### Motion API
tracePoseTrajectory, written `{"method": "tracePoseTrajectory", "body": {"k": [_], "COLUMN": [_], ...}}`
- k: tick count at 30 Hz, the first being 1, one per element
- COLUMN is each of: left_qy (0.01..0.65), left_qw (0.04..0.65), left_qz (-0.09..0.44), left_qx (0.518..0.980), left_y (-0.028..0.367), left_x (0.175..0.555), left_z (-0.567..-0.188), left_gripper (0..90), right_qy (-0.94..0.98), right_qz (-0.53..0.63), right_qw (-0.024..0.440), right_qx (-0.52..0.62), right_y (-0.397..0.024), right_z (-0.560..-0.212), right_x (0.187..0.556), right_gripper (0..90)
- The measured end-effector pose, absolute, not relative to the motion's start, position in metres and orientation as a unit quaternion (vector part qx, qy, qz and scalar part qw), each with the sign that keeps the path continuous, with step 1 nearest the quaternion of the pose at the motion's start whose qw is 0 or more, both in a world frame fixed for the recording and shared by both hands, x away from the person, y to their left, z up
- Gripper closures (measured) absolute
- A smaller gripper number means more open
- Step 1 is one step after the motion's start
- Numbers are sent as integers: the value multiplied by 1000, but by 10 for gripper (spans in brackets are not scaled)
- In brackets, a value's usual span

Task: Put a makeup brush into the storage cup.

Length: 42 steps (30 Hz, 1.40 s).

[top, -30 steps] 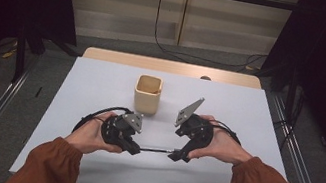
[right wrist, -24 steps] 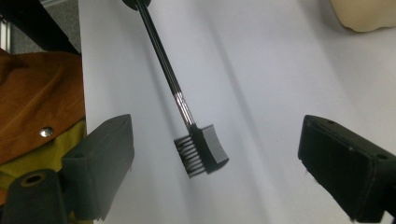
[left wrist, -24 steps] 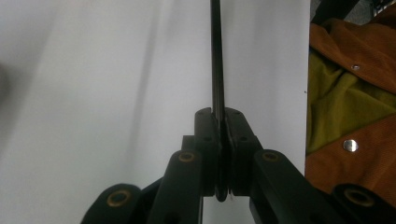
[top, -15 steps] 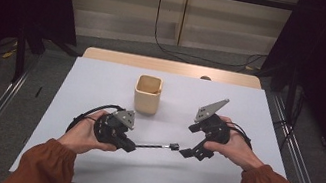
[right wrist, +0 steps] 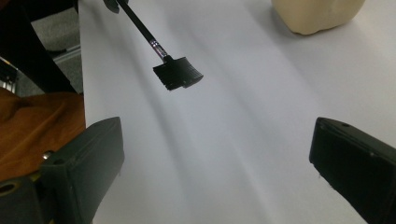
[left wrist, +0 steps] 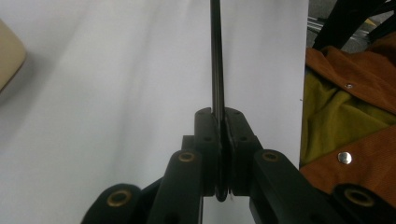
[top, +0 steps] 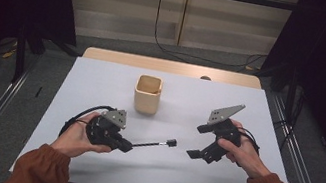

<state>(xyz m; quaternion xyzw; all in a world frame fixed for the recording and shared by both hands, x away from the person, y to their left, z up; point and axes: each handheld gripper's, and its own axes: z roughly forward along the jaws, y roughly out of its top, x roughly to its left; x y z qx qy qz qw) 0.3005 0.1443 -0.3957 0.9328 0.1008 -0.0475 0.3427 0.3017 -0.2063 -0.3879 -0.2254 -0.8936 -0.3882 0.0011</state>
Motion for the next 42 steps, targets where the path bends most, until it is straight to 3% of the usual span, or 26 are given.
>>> {"method": "tracePoseTrajectory", "body": {"k": [17,42], "left_qy": [121,148], "left_qw": [387,465], "left_qz": [-31,-27], "left_qx": [914,872], "left_y": [164,176], "left_x": [293,285], "left_z": [-396,-413], "left_gripper": [853,853], "right_qy": [-865,-835], "right_qz": [-433,-478], "right_qw": [-18,-61], "right_qx": [-252,-265], "right_y": [-234,-233], "right_z": [-403,-415], "right_x": [282,264], "right_gripper": [24,37]}}
